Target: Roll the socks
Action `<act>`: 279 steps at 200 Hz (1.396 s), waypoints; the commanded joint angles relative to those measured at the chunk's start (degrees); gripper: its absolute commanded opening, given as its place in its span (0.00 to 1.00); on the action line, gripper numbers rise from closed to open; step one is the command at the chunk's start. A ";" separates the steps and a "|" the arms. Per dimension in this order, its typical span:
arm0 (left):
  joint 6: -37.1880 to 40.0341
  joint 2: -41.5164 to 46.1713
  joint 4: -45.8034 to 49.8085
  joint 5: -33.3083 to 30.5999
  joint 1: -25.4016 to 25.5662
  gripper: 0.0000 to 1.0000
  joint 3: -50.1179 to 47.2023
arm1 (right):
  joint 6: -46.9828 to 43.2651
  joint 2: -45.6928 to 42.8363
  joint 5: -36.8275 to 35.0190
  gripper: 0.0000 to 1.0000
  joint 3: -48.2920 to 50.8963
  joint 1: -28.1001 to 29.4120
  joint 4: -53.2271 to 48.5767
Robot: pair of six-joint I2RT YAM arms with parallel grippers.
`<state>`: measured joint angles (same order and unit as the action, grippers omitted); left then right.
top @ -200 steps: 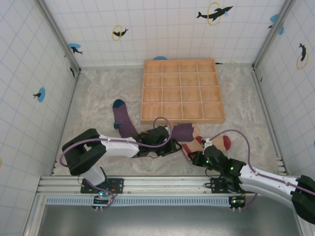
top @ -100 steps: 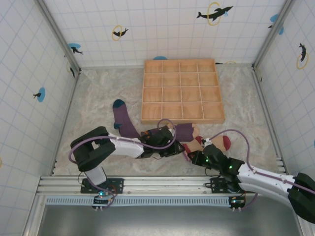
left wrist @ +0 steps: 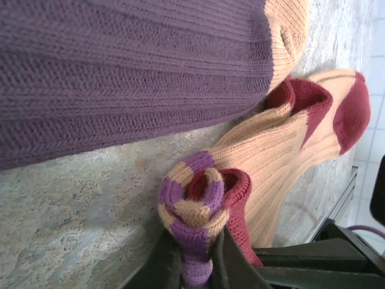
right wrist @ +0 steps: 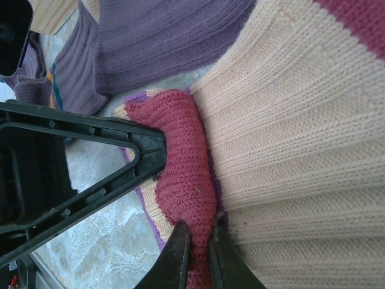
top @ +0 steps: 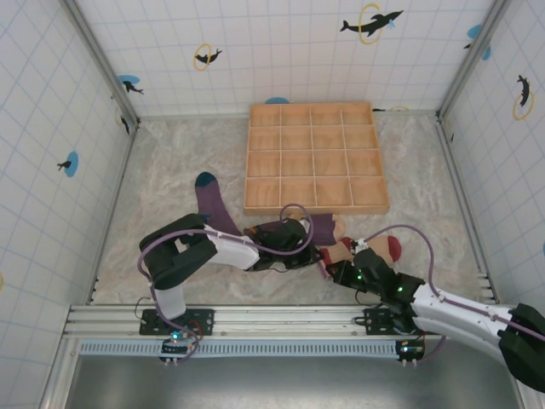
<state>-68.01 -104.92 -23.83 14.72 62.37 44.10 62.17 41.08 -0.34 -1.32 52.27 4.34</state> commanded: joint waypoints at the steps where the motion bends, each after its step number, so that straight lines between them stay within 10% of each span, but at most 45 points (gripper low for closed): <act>1: 0.28 -1.28 5.87 -1.46 0.38 0.01 0.78 | -0.70 -0.52 -0.55 0.10 4.66 -0.42 -11.31; 25: 1.85 0.45 10.36 -3.12 0.32 0.00 1.99 | -3.81 -1.36 -2.59 0.41 0.73 -0.24 -16.48; 59: 1.03 4.77 14.81 -4.54 -0.87 0.00 0.01 | -10.01 -0.51 -4.87 0.57 -6.83 1.21 -19.97; 170: -3.09 17.50 21.89 -7.32 -2.05 0.00 -7.93 | -30.18 19.83 -41.85 0.64 -23.54 33.21 -18.37; 279: -3.27 16.08 21.55 -3.17 -2.02 0.00 -6.39 | -38.39 37.14 -53.21 0.65 -25.37 44.32 -2.48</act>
<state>-70.57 -88.58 -3.44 10.15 60.60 37.01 25.34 75.11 -49.45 -24.08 96.05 -2.46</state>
